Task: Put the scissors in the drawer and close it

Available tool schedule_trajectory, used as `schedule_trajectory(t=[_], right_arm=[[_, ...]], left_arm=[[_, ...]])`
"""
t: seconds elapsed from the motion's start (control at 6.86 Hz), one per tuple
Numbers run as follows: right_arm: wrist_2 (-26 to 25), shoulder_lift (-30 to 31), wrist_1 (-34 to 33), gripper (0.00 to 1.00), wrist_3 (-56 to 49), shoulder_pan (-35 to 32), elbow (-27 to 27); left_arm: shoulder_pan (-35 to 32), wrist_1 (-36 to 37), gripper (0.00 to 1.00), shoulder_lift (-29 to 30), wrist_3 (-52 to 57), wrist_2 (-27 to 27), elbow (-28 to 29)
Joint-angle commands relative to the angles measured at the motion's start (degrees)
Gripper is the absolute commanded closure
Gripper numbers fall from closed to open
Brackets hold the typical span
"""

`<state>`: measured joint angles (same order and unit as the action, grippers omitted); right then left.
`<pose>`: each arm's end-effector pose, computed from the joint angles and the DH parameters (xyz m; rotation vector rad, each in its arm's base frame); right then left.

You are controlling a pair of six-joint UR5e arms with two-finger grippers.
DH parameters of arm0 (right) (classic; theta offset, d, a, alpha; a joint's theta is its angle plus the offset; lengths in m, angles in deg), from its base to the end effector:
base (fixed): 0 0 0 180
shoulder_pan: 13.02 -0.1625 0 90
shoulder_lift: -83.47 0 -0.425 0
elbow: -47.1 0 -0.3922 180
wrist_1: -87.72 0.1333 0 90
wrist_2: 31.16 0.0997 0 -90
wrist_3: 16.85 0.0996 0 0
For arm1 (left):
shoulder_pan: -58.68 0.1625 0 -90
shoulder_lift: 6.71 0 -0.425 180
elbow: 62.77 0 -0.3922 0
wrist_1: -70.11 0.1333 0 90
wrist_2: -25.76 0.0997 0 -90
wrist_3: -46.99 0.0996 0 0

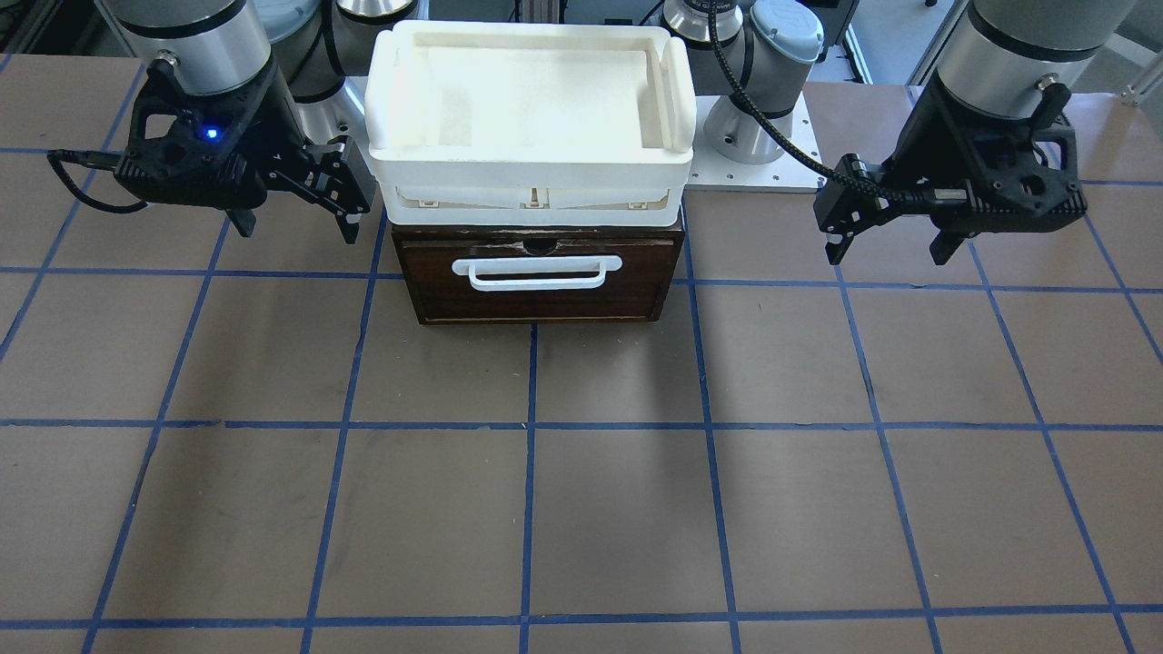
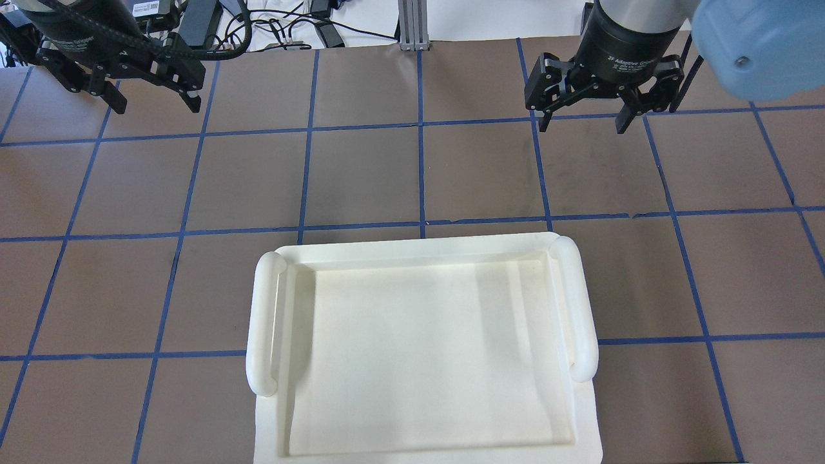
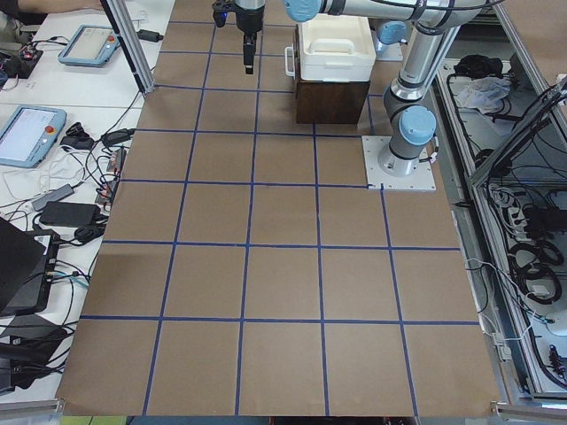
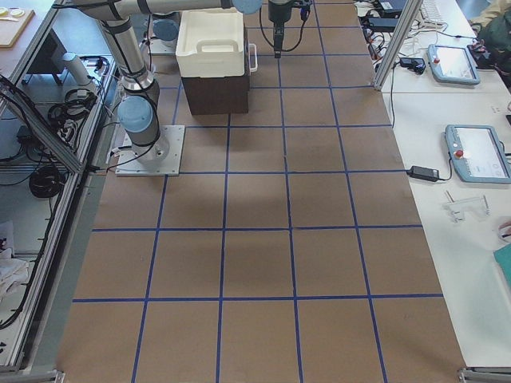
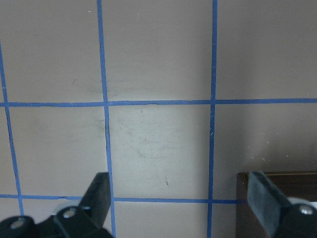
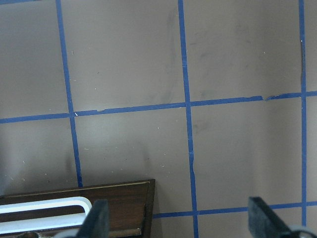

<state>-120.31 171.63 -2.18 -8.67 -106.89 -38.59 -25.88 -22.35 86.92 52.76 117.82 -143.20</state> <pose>0.1688 -0.4990 0.5088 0.1169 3.1197 -0.0618 -0.0796 -0.5325 0.5339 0.0072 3.0986 -0.0882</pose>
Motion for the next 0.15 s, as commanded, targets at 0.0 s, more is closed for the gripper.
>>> schedule_trajectory(t=[0.0], right_arm=[[0.03, 0.00, -0.02, 0.00, 0.00, 0.00, -0.09]], left_arm=[[-0.16, 0.00, 0.00, -0.19, -0.06, -0.12, -1.04]])
